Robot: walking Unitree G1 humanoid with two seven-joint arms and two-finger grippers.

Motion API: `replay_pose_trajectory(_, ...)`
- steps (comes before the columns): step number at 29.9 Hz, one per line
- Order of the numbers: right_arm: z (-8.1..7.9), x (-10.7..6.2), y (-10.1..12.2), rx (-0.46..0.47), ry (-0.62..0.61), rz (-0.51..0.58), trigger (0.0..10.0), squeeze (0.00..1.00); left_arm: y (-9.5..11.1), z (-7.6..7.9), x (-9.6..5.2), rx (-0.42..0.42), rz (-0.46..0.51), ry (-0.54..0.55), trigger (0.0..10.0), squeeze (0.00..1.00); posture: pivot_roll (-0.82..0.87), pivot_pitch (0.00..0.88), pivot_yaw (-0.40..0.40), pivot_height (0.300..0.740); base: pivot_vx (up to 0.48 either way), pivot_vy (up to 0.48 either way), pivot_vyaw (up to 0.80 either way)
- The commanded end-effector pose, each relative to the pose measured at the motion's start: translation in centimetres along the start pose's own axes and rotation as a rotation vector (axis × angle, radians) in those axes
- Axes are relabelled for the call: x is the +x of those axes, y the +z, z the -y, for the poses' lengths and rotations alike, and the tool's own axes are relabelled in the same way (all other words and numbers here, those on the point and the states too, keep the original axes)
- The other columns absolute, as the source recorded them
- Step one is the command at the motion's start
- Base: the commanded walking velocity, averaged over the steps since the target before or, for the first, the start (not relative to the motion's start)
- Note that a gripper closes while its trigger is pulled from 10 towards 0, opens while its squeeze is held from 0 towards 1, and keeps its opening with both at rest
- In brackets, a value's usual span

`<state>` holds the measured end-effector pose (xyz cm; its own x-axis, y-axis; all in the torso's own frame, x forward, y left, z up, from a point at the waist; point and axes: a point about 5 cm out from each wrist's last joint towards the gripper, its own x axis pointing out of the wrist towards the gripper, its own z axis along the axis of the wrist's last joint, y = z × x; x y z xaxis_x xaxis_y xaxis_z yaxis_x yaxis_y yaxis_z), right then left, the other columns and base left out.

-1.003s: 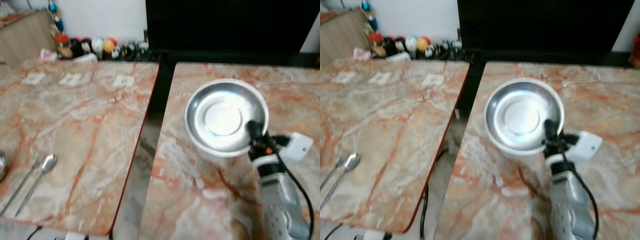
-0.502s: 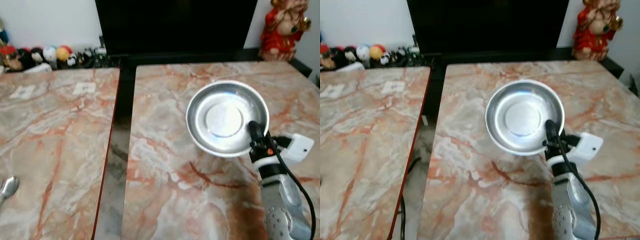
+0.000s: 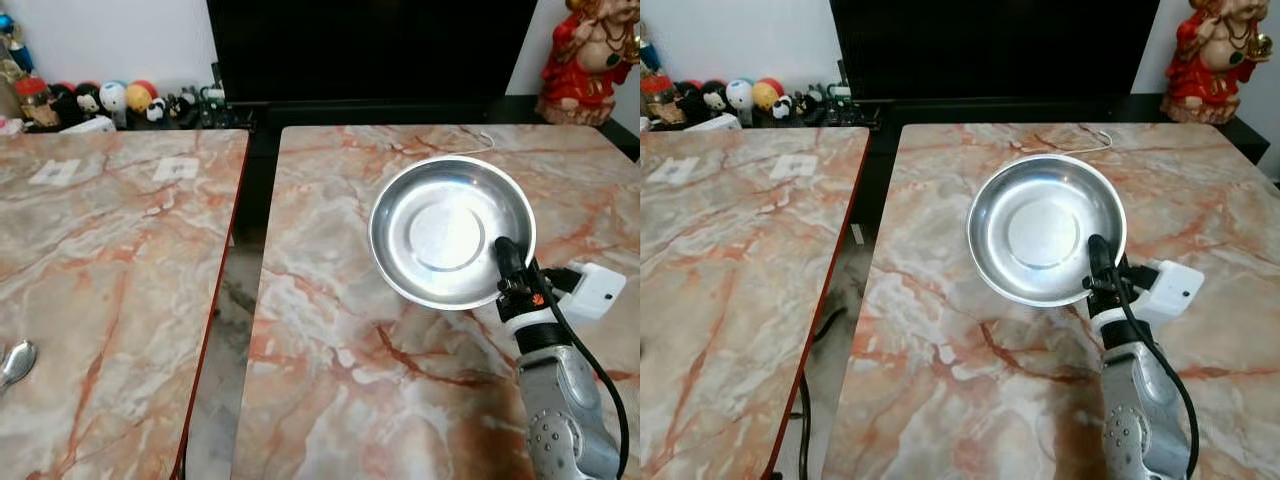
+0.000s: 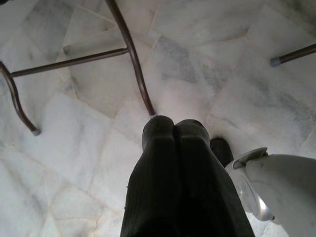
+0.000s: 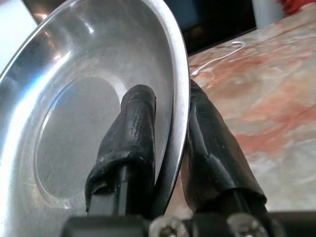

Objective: Setting the table

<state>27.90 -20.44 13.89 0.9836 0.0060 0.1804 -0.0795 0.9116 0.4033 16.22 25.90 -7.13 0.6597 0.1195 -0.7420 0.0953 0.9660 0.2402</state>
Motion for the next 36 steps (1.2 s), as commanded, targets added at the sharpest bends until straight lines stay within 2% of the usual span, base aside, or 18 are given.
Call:
replay_pose_trajectory(1,-0.21,0.18,0.19,0.000,0.011,0.014,10.0,0.00,-0.57,-0.27,-0.18,0.001,-0.026,0.005,10.0,0.00,0.01,0.004,0.023,0.740,0.000,0.000,0.00)
replay_pose_trajectory(5,-0.17,0.16,0.14,-0.003,0.011,0.013,10.0,0.00,-0.53,-0.24,-0.18,0.017,-0.023,0.006,10.0,0.00,0.01,0.003,0.023,0.740,0.000,0.000,0.00)
replay_pose_trajectory(20,-0.05,0.25,-0.01,-0.005,0.010,0.007,10.0,0.00,-0.89,-0.77,-0.39,0.017,-0.029,0.012,10.0,0.00,0.02,0.002,0.022,0.740,0.000,-0.476,0.00)
replay_pose_trajectory(36,0.34,0.21,0.09,-0.010,0.003,0.008,10.0,0.00,-0.87,-0.08,-0.25,-0.013,-0.038,-0.002,10.0,0.00,0.01,0.005,0.020,0.740,0.000,0.000,0.00)
